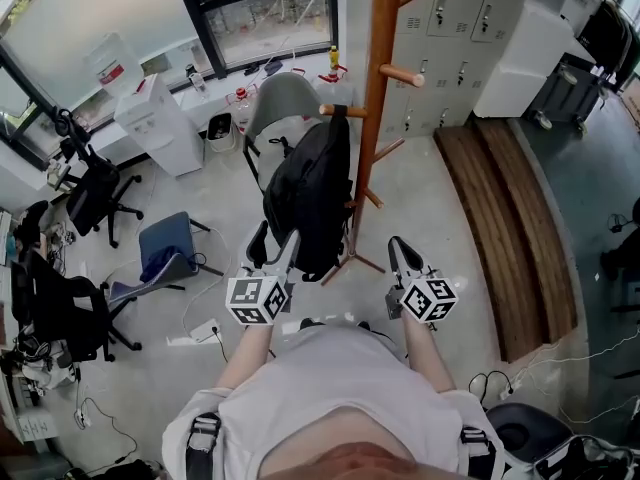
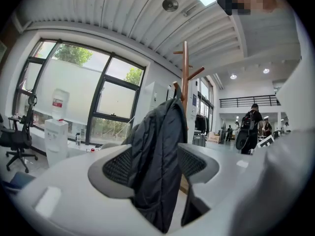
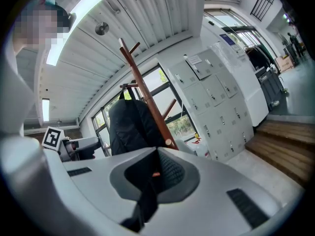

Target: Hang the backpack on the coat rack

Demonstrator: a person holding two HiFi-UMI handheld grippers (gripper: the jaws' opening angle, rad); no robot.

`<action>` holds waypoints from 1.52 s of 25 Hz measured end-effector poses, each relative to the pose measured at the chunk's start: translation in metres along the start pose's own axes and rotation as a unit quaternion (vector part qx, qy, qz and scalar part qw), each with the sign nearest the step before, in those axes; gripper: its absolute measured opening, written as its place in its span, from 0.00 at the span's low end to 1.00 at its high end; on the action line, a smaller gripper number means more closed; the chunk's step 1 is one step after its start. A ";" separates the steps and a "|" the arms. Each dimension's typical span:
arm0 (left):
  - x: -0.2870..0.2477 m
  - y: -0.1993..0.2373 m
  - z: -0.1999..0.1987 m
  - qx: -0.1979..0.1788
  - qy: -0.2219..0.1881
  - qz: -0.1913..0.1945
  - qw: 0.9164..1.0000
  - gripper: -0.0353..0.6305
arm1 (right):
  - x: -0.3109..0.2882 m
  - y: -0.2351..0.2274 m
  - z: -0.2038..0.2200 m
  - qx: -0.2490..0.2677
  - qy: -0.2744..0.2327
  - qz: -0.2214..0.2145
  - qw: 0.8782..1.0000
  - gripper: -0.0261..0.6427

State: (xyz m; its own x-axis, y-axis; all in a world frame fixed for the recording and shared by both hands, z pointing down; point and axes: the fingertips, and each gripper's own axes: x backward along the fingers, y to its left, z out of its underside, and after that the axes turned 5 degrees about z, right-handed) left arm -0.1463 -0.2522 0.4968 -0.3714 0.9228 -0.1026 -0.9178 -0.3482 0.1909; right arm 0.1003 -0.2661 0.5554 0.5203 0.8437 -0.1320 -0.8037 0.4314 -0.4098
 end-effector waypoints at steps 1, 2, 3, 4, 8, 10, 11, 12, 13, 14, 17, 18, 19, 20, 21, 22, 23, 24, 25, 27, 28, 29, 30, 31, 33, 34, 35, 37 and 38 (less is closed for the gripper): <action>0.003 0.006 0.000 0.006 -0.003 -0.013 1.000 0.48 | -0.001 0.002 -0.001 0.002 -0.001 -0.002 1.000 0.05; 0.006 0.013 0.001 0.010 -0.003 -0.032 0.999 0.38 | -0.003 0.003 -0.001 0.006 -0.002 -0.004 1.000 0.05; 0.008 0.020 0.001 0.009 -0.002 -0.050 0.999 0.19 | -0.005 0.005 -0.002 0.011 -0.002 -0.004 1.000 0.05; 0.010 0.025 0.000 0.006 -0.002 -0.064 0.998 0.07 | -0.007 0.006 -0.002 0.017 -0.001 -0.003 1.000 0.05; 0.015 0.030 -0.009 -0.004 -0.019 -0.065 0.998 0.07 | -0.011 0.010 -0.009 0.042 -0.009 0.004 0.999 0.05; 0.016 0.032 -0.011 -0.005 -0.021 -0.062 0.998 0.07 | -0.012 0.013 -0.015 0.049 -0.015 0.005 0.999 0.05; 0.016 0.033 -0.011 -0.006 -0.021 -0.061 0.998 0.07 | -0.013 0.014 -0.018 0.052 -0.017 0.005 0.998 0.05; 0.017 0.034 -0.011 -0.006 -0.021 -0.061 0.998 0.07 | -0.014 0.014 -0.021 0.053 -0.019 0.007 0.998 0.05; 0.016 0.035 -0.011 -0.008 -0.021 -0.060 0.998 0.07 | -0.015 0.014 -0.024 0.051 -0.020 0.011 0.998 0.05; 0.016 0.035 -0.011 -0.009 -0.021 -0.059 0.998 0.07 | -0.015 0.013 -0.028 0.045 -0.021 0.017 0.999 0.05; 0.015 0.035 -0.013 -0.011 -0.020 -0.055 0.998 0.07 | -0.014 0.013 -0.043 0.026 -0.032 0.025 0.999 0.05; 0.014 0.035 -0.014 -0.010 -0.020 -0.054 0.998 0.07 | -0.014 0.015 -0.049 0.028 -0.037 0.026 0.999 0.05; 0.013 0.034 -0.015 -0.010 -0.021 -0.052 0.998 0.07 | -0.013 0.017 -0.055 0.035 -0.041 0.027 0.998 0.05; 0.012 0.033 -0.016 -0.011 -0.022 -0.049 0.998 0.07 | -0.012 0.019 -0.060 0.043 -0.045 0.028 0.998 0.05; 0.011 0.032 -0.017 -0.012 -0.024 -0.047 0.999 0.07 | -0.012 0.020 -0.064 0.050 -0.050 0.029 0.997 0.05; 0.010 0.032 -0.017 -0.012 -0.024 -0.045 0.999 0.07 | -0.012 0.020 -0.066 0.055 -0.053 0.030 0.997 0.05; 0.009 0.032 -0.016 -0.012 -0.024 -0.044 0.999 0.07 | -0.012 0.019 -0.067 0.057 -0.054 0.031 0.996 0.05; 0.008 0.032 -0.016 -0.012 -0.024 -0.044 0.999 0.07 | -0.013 0.017 -0.066 0.057 -0.053 0.031 0.996 0.05; 0.008 0.032 -0.016 -0.012 -0.024 -0.044 0.999 0.07 | -0.012 0.016 -0.065 0.057 -0.051 0.032 0.997 0.05; 0.007 0.031 -0.016 -0.014 -0.024 -0.044 0.999 0.07 | -0.011 0.015 -0.064 0.060 -0.048 0.035 0.996 0.05; 0.007 0.030 -0.015 -0.014 -0.023 -0.043 0.999 0.07 | -0.010 0.015 -0.064 0.061 -0.047 0.036 0.996 0.05; 0.006 0.030 -0.015 -0.013 -0.022 -0.042 0.999 0.07 | -0.009 0.014 -0.063 0.061 -0.047 0.037 0.996 0.05; 0.005 0.029 -0.014 -0.012 -0.021 -0.040 0.999 0.07 | -0.009 0.014 -0.063 0.059 -0.047 0.037 0.996 0.05; 0.004 0.029 -0.014 -0.011 -0.020 -0.039 0.999 0.07 | -0.009 0.014 -0.064 0.056 -0.047 0.038 0.997 0.05; 0.004 0.030 -0.012 -0.011 -0.019 -0.037 0.999 0.07 | -0.008 0.016 -0.064 0.052 -0.050 0.036 0.997 0.05; 0.004 0.031 -0.011 -0.011 -0.018 -0.037 0.999 0.07 | -0.008 0.017 -0.064 0.053 -0.051 0.034 0.997 0.05; 0.004 0.031 -0.011 -0.011 -0.017 -0.037 0.999 0.07 | -0.008 0.018 -0.064 0.054 -0.052 0.032 0.997 0.05; 0.004 0.030 -0.009 -0.010 -0.015 -0.035 0.999 0.07 | -0.007 0.018 -0.065 0.055 -0.053 0.032 0.997 0.05; 0.003 0.030 -0.008 -0.010 -0.014 -0.034 0.999 0.07 | -0.007 0.018 -0.066 0.055 -0.053 0.032 0.997 0.05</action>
State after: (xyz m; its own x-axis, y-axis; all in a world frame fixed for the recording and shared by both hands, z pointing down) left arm -0.1757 -0.2611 0.4947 -0.3036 0.9489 -0.0866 -0.9436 -0.2868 0.1651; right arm 0.1010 -0.2854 0.4897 0.4373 0.8975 -0.0561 -0.8644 0.4023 -0.3017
